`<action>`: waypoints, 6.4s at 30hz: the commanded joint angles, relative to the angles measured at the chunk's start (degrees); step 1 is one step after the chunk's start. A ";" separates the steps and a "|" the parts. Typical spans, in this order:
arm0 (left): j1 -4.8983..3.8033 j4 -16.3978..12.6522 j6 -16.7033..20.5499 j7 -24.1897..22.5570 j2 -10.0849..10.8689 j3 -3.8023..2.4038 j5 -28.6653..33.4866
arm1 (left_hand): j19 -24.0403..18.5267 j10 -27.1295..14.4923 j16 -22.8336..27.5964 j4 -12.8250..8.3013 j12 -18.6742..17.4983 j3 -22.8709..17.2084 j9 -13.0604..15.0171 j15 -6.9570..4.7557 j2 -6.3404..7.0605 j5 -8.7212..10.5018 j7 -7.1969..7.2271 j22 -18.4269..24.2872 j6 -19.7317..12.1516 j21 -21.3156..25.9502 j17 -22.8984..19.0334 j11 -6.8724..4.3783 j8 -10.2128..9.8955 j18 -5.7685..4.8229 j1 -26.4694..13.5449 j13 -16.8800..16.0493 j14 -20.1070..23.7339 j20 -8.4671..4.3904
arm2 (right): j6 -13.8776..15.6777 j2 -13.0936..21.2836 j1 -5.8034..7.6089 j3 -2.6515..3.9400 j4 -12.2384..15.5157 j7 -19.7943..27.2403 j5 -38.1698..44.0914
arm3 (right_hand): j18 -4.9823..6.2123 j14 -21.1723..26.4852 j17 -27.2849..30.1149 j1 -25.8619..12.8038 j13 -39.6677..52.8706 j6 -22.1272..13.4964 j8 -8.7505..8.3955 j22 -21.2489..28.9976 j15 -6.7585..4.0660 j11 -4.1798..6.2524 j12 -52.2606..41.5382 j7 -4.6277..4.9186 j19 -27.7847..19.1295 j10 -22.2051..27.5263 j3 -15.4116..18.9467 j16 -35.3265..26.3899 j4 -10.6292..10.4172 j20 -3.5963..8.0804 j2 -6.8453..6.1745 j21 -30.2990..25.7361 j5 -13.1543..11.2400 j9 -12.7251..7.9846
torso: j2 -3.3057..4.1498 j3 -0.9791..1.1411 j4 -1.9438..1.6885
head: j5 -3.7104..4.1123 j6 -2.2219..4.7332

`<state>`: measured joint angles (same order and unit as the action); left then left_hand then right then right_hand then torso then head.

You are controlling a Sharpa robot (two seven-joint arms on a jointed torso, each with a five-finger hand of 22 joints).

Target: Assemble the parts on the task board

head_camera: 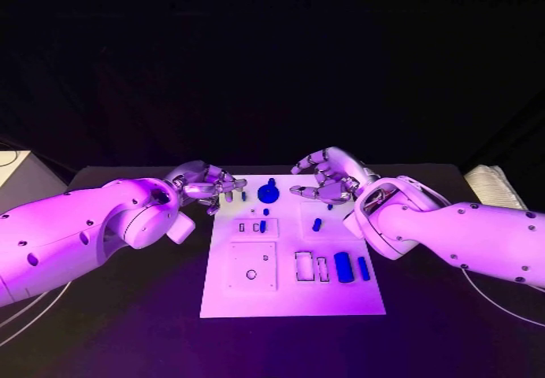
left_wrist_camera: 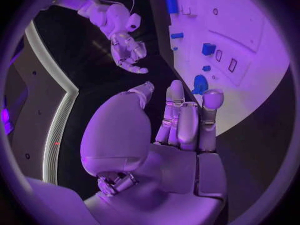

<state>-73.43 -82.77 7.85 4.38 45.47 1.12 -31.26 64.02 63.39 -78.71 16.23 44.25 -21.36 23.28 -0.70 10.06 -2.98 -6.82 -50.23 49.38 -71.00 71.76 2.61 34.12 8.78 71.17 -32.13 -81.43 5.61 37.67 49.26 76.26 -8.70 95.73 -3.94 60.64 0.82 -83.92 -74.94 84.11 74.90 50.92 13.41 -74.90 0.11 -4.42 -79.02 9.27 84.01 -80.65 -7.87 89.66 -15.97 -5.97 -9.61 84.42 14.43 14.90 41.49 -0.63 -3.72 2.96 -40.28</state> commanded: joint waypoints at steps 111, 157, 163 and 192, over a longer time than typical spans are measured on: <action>-3.23 12.74 -18.45 23.54 -17.10 4.07 -18.54 | 1.97 -1.79 -5.14 -11.70 5.81 -31.12 20.71 -1.39 0.28 -1.29 1.67 -8.55 -4.67 -6.89 7.01 -1.56 11.35 -2.12 -1.95 -2.88 -3.22 -1.06 | -5.86 0.96 1.20 0.05 -4.21 1.32 -9.58 | 0.90 -5.55 -13.05 0.02 5.11 0.32 0.26 -10.70 0.13 -0.09 0.46 0.08 2.58 0.69 -1.21 -0.62 -0.44 -0.18 0.15 -1.47 1.38 -0.33 | -0.84 0.48 -0.40 | -0.33 -4.06; -1.67 10.83 -8.76 24.47 -16.82 5.29 -29.47 | 10.10 5.87 -9.67 -17.85 12.06 -33.83 25.11 -3.79 3.02 -25.11 4.04 -18.31 0.24 -11.84 15.09 -4.01 13.32 -4.01 -10.30 -9.03 -7.47 -3.45 | -6.79 1.32 1.13 0.03 -4.50 0.94 -9.58 | 0.93 -5.53 -12.98 -0.18 5.07 0.33 0.27 -10.61 0.13 -0.09 0.48 0.09 2.52 0.72 -1.38 -0.66 -0.46 -0.18 0.12 -1.62 1.65 -0.38 | -0.73 0.52 -0.23 | -0.98 -4.83; -1.43 10.49 -9.02 24.50 -16.61 5.35 -30.05 | 10.08 5.84 -9.68 -17.88 11.97 -33.86 25.12 -3.80 3.00 -25.14 4.05 -18.28 0.27 -11.84 15.10 -4.02 13.31 -4.00 -10.29 -8.90 -7.48 -3.47 | -6.92 1.36 1.12 0.02 -4.53 0.90 -9.58 | 0.93 -5.53 -12.98 -0.18 5.07 0.33 0.27 -10.61 0.13 -0.09 0.48 0.09 2.52 0.72 -1.38 -0.66 -0.46 -0.18 0.12 -1.62 1.65 -0.38 | -0.74 0.54 -0.26 | -1.04 -4.99; -1.33 9.50 -12.26 24.59 -15.74 5.40 -30.02 | 10.20 5.91 -9.77 -18.13 11.92 -34.01 25.17 -3.86 3.00 -25.26 4.10 -18.41 0.41 -11.92 15.28 -4.08 13.29 -4.02 -10.22 -8.83 -7.55 -3.55 | -7.28 1.16 0.98 0.02 -4.91 0.81 -9.58 | 0.95 -5.51 -12.91 -0.52 5.00 0.31 0.26 -10.57 0.14 -0.10 0.54 0.10 2.48 0.78 -1.48 -0.70 -0.50 -0.19 0.07 -1.71 1.72 -0.44 | -0.71 0.49 -0.25 | -1.06 -5.74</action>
<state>-74.81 -73.23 -2.85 28.86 29.79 6.49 -61.10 73.83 69.23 -88.31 11.91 56.09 -41.90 48.39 -4.19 13.60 -27.95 -3.03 -68.59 49.09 -82.68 74.92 -1.61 47.22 5.22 61.04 -41.04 -84.04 2.16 31.13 50.47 77.27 -8.71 90.83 -3.25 50.87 0.82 -83.92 -74.91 83.99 74.90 50.92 13.40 -74.92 0.11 -4.46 -78.75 9.26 84.00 -80.31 -8.96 89.34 -16.45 -5.96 -9.49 83.04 15.76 14.52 40.77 -0.16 -3.96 1.90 -46.02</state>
